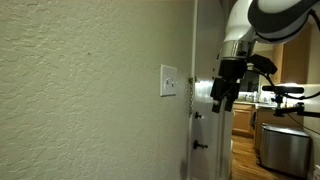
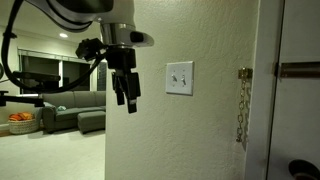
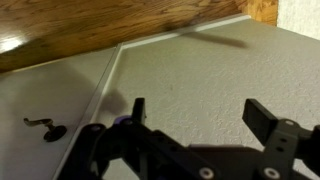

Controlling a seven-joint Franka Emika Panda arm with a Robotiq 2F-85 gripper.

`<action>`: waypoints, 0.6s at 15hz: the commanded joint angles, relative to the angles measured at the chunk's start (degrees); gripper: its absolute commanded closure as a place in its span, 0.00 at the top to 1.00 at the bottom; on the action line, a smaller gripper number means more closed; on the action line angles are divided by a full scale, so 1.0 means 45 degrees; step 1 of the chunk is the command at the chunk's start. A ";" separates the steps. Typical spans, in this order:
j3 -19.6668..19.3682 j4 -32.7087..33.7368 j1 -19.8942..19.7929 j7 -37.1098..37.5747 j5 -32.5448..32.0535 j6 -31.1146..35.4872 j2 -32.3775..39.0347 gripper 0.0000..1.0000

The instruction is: Turn on the light switch on the right

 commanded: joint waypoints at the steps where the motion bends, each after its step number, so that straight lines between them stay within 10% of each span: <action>1: -0.0059 0.0186 0.0069 0.0013 -0.0022 -0.0025 0.0186 1.00; 9: -0.0054 0.0273 0.0045 0.0076 -0.0061 0.0025 0.0350 1.00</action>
